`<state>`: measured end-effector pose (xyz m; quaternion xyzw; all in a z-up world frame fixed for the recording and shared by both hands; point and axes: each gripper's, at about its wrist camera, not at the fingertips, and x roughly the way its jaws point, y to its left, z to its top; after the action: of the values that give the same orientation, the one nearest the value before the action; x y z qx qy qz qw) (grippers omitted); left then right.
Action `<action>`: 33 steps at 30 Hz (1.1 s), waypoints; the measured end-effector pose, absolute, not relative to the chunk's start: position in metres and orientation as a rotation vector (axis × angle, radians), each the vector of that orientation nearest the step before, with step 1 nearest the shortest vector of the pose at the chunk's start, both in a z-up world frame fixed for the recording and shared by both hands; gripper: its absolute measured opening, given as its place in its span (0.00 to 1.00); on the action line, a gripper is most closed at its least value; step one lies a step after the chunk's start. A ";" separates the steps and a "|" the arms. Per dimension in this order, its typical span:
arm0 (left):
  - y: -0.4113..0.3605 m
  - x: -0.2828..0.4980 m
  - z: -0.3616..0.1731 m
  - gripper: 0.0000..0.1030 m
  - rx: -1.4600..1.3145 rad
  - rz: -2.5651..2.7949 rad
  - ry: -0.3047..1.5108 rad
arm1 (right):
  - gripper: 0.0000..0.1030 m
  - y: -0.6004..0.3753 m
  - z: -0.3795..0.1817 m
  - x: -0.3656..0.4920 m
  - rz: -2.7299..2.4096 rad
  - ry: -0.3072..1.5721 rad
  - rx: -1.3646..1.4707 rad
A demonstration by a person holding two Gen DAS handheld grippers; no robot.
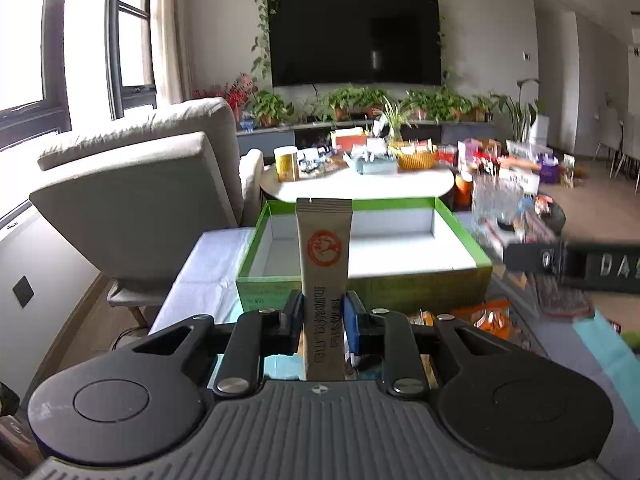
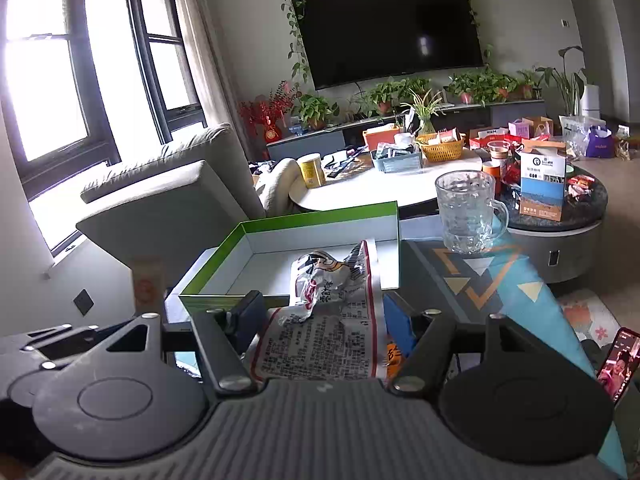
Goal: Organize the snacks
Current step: 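Lift and carry both held snacks over the green box with both tools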
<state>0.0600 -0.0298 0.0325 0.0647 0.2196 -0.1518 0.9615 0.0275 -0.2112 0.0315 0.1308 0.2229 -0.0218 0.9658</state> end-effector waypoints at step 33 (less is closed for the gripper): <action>-0.083 0.193 0.078 0.20 0.186 -0.246 0.241 | 0.32 -0.223 0.035 0.123 -0.042 0.428 0.253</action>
<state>0.1931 -0.0834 0.0783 0.0924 0.1196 -0.1222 0.9809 0.1231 -0.2231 0.0351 0.1250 0.2118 -0.0208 0.9691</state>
